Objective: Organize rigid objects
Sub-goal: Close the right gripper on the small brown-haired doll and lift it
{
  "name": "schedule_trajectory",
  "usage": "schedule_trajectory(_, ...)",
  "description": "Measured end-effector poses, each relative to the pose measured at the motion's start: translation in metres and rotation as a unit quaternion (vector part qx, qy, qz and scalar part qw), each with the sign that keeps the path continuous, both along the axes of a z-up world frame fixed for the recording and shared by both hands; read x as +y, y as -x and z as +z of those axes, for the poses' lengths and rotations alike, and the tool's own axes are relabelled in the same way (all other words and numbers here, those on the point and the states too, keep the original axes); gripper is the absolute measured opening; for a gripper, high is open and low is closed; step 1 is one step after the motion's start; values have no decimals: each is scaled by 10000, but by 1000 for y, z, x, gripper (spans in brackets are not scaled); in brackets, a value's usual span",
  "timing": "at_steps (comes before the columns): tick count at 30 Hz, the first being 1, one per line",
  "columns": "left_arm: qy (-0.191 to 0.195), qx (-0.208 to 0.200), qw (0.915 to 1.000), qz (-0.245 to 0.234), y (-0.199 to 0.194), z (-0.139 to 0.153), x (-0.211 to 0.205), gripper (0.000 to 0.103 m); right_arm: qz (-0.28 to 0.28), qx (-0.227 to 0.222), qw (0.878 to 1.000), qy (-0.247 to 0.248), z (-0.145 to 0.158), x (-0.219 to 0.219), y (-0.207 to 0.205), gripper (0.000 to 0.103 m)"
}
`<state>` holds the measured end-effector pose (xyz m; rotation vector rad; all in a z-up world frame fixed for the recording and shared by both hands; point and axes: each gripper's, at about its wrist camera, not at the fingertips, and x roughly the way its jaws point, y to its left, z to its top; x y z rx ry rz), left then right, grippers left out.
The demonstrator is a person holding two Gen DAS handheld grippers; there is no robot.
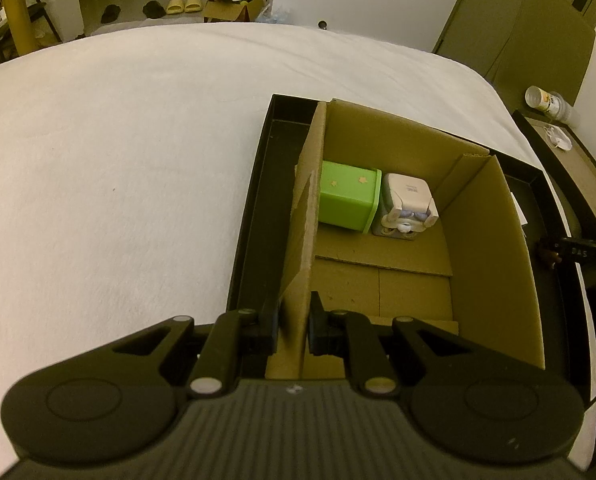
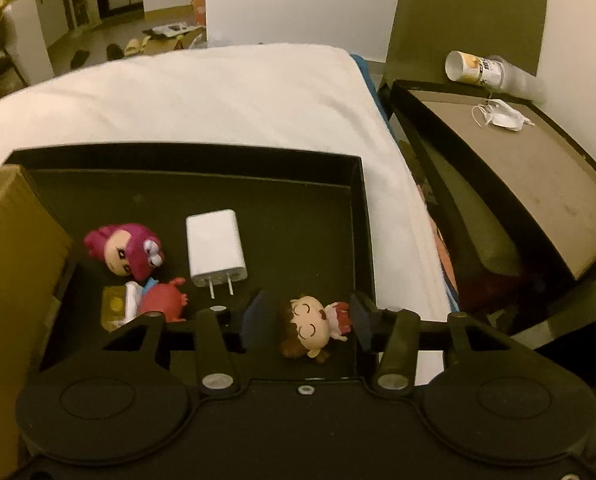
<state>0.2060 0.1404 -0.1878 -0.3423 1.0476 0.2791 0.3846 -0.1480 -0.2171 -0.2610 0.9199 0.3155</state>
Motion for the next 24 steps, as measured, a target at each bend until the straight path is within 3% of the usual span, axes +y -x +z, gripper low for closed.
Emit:
schedule_trajectory(13, 2, -2, 10000, -4, 0, 0, 1, 12, 151, 116, 9998, 12, -8, -5, 6, 44)
schedule_trajectory(24, -14, 0, 10000, -4, 0, 1, 1, 12, 454, 137, 9988, -139, 12, 9, 33, 44)
